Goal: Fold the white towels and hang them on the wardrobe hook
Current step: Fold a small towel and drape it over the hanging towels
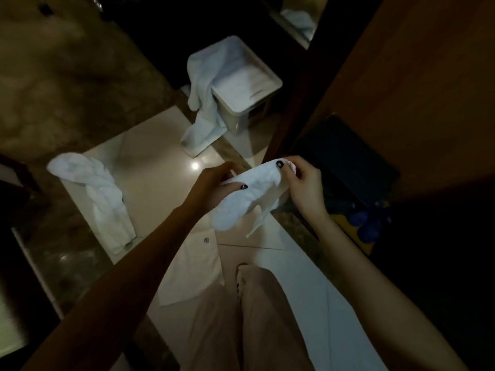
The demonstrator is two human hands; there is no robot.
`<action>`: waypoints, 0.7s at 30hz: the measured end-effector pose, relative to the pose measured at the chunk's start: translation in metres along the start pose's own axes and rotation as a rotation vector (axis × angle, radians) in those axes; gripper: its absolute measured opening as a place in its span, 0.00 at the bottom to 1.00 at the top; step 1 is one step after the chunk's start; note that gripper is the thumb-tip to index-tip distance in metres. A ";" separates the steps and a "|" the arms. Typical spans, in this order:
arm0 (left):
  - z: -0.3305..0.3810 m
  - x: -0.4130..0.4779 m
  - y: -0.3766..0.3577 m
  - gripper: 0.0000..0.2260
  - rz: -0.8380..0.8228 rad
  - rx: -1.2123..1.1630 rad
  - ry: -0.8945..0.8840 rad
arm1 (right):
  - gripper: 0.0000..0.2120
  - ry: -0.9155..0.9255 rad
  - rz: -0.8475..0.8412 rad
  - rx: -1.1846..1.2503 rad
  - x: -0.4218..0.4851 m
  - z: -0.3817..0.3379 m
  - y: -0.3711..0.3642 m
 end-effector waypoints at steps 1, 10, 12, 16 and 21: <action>0.022 -0.002 0.010 0.12 -0.024 -0.027 -0.003 | 0.05 0.019 0.029 -0.002 -0.010 -0.022 0.018; 0.207 -0.001 0.076 0.09 -0.140 0.136 -0.289 | 0.05 0.036 0.307 -0.063 -0.091 -0.167 0.170; 0.230 0.001 0.080 0.07 -0.174 0.122 -0.205 | 0.06 0.029 0.368 -0.071 -0.105 -0.185 0.199; 0.275 0.009 0.076 0.06 -0.218 0.176 -0.191 | 0.10 0.008 0.501 -0.015 -0.129 -0.203 0.262; 0.339 0.017 0.072 0.06 -0.073 0.340 -0.350 | 0.11 -0.002 0.621 -0.014 -0.157 -0.207 0.335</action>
Point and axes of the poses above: each hand's wrist, its own x-axis towards the middle knuckle, its own y-axis out of the back of the hand, z = x × y, the point moved 3 cm from there along x, towards the middle knuckle, and after that the axes turned 1 degree about -y, right-handed, at the moved point
